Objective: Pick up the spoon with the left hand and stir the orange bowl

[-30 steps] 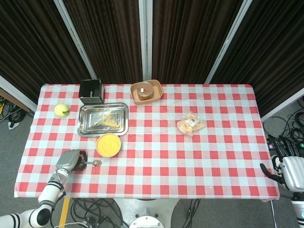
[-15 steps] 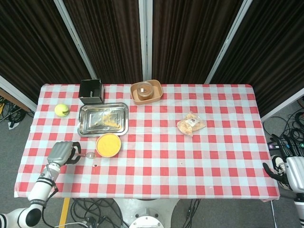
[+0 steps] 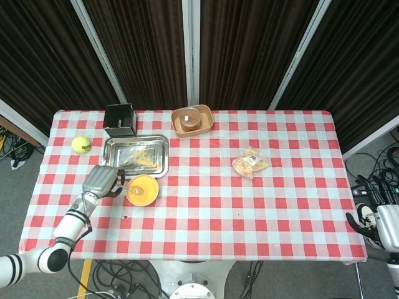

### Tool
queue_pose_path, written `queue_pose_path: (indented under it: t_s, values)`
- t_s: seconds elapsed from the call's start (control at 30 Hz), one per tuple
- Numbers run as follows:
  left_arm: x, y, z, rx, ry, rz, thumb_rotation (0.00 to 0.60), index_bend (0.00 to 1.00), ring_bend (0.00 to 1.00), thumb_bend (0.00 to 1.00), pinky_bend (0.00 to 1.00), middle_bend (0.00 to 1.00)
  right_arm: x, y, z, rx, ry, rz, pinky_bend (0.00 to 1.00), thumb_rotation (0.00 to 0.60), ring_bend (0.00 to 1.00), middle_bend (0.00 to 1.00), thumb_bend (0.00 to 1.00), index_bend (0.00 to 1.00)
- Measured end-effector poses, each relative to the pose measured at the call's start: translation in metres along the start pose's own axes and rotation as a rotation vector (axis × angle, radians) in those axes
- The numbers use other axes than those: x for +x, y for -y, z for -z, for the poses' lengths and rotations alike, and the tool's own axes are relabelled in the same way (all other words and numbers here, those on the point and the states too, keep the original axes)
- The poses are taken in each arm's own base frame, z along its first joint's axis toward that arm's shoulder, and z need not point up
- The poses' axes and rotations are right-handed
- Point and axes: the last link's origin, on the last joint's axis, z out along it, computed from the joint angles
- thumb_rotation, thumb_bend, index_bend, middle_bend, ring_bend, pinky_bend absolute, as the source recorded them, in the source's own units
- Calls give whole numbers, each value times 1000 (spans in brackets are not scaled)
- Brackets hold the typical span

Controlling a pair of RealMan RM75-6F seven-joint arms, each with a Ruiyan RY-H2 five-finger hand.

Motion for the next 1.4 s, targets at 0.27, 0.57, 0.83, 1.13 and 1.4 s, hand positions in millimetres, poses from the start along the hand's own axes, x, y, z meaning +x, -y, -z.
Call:
queue_pose_path:
  t_s: [0.27,0.57,0.83,1.13,1.4]
  values:
    - [-9,-10,-13,18,52,-45,600,629,896,405,971,934,-2,-1,0,-2,4,-6,32,600,0,183,245,0]
    - [-14,-13,-12,26,52,-70,600,608,896,403,970,933,-3,-2,1,-8,6,-8,32,600,0,183,246,0]
    - [-14,-15,-14,27,48,-87,600,578,896,403,970,930,-2,-2,2,-11,3,-9,32,600,0,185,245,0]
    - [-12,-12,-11,37,38,-98,600,554,895,404,970,928,-2,-1,2,-7,1,-10,32,600,0,187,245,0]
    - [-11,-13,-9,28,42,-98,600,522,894,405,969,925,-1,-2,4,-9,-2,-11,32,600,0,187,245,0]
